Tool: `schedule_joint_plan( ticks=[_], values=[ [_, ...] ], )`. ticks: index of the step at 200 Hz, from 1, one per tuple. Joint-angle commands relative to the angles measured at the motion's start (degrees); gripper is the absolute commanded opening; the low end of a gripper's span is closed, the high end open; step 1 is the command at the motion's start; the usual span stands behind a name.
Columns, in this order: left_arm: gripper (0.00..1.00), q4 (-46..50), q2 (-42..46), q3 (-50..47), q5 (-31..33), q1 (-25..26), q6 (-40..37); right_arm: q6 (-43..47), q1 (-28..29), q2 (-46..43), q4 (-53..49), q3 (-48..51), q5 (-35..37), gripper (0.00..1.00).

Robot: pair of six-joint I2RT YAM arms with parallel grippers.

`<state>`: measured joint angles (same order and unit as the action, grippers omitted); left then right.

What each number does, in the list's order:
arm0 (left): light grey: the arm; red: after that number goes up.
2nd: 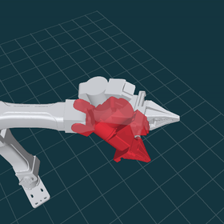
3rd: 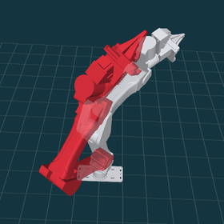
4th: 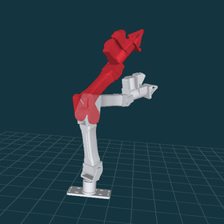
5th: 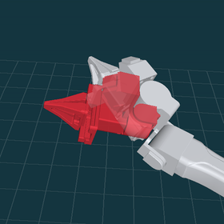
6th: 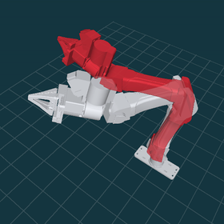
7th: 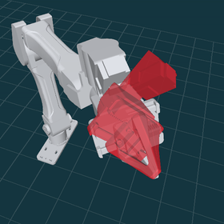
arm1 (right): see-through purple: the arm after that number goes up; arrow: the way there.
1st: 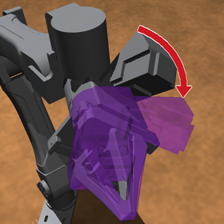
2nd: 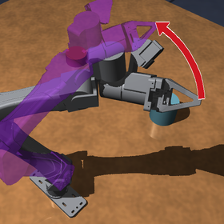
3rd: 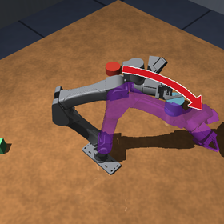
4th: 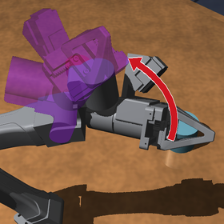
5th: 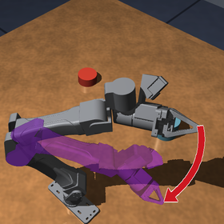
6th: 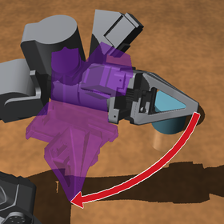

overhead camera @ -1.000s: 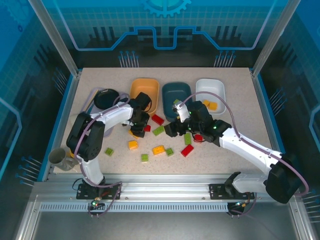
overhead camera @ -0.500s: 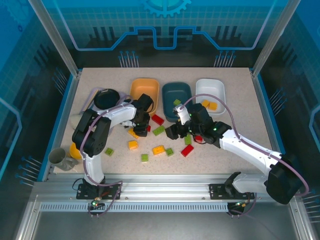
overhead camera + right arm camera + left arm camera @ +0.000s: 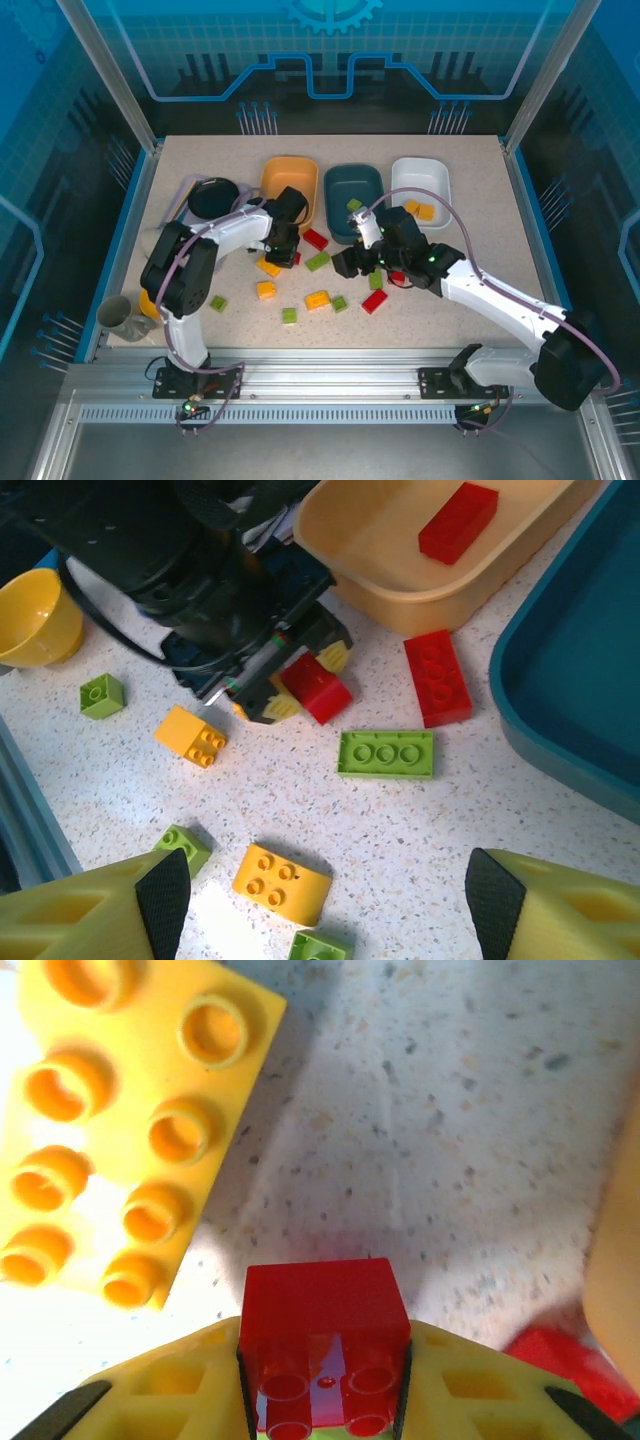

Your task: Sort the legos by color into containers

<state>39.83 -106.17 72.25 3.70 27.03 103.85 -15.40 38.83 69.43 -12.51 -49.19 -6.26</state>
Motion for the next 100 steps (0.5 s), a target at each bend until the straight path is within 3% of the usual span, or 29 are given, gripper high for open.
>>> schedule_joint_plan(
  ticks=[1,40,74,100],
  values=[
    [0.23,8.00,6.44,3.67,4.49,0.35,-7.94,-2.77,-1.47,-2.69,1.36,-2.13,1.72,0.76],
    [0.22,16.38,4.92,14.14,9.83,-2.59,-24.29,-6.76,-4.60,-0.40,3.84,-6.06,0.73,0.76],
    [0.23,25.26,-5.82,32.16,15.86,-4.76,-40.93,-7.69,-6.19,5.71,0.91,-12.74,0.33,0.76],
    [0.23,29.57,-14.36,43.21,17.47,-6.59,-49.05,-9.93,-7.38,10.43,-0.52,-17.41,-1.18,0.76]
  ],
)
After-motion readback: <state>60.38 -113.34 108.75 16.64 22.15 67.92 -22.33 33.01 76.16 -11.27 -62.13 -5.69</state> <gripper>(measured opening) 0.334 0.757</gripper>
